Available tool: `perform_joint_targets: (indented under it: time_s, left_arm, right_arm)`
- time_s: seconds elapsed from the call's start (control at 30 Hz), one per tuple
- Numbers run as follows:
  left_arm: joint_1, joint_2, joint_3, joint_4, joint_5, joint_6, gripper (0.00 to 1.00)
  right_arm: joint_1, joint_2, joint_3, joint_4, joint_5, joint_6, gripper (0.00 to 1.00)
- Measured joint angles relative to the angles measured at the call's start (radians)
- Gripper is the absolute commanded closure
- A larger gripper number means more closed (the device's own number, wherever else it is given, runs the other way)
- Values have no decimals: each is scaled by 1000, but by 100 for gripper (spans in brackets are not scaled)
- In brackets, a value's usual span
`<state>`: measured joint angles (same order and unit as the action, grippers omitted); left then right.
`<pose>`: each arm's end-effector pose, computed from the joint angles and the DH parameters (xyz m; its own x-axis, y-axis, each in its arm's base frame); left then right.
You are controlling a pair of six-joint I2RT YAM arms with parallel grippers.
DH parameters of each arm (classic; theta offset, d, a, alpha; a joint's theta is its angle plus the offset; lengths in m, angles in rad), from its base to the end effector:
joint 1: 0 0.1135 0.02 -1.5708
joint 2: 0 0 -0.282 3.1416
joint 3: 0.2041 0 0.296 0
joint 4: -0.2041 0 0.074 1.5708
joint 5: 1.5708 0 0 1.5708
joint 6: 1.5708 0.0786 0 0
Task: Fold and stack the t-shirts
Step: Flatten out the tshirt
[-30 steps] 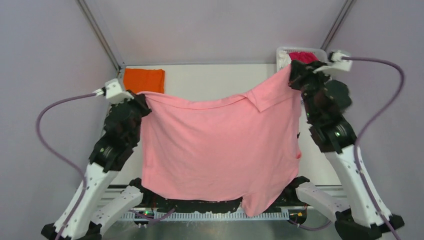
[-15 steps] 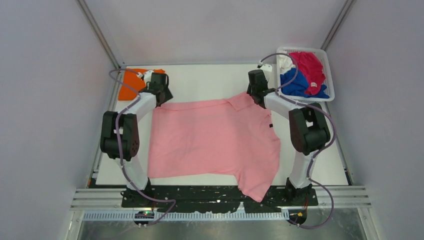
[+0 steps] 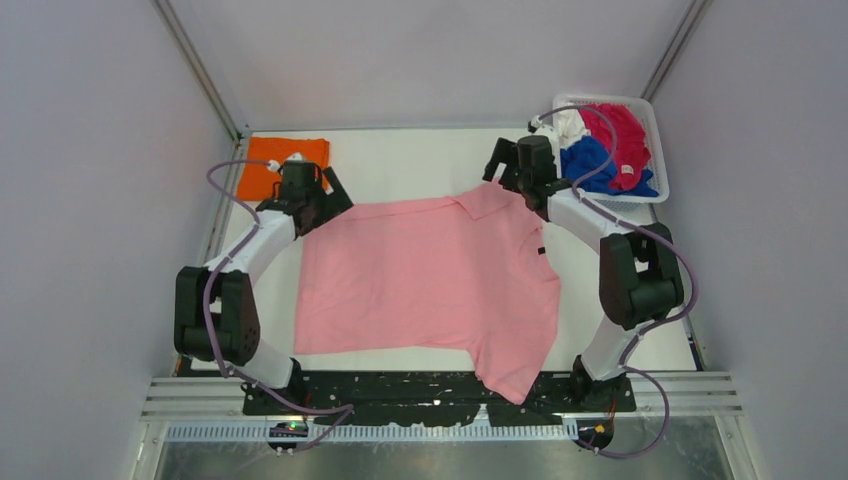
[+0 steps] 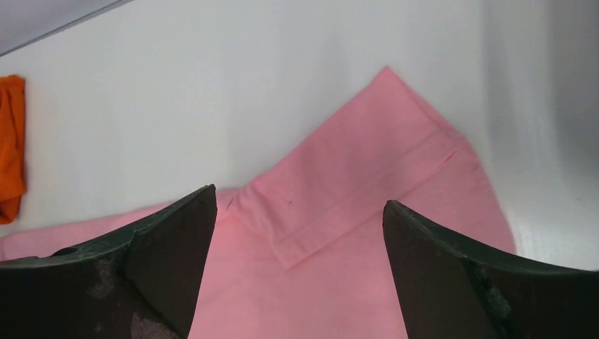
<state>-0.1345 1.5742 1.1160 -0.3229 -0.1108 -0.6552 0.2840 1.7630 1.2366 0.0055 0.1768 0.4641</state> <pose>0.4129 -0.0471 0.2140 -0.5870 -0.5317 -0.6105 -0.3811 0.8468 -0.3710 0.4703 0.1229 0.2212 -0.4851 0.3174 -0.8148 0.0981 0.9457 0.3100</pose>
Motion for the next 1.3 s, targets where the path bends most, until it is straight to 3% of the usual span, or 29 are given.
perform_joint_targets:
  time_s: [0.13, 0.33, 1.3]
  left_arm:
    - [-37, -74, -153, 52, 146, -18, 0]
    - [-104, -73, -221, 106, 247, -22, 0]
    - [-103, 2, -223, 148, 257, -16, 0]
  right_arm:
    - [3, -13, -80, 32, -111, 58, 5]
    - [15, 54, -103, 47, -195, 121, 5]
    - [42, 298, 12, 258, -166, 277, 4]
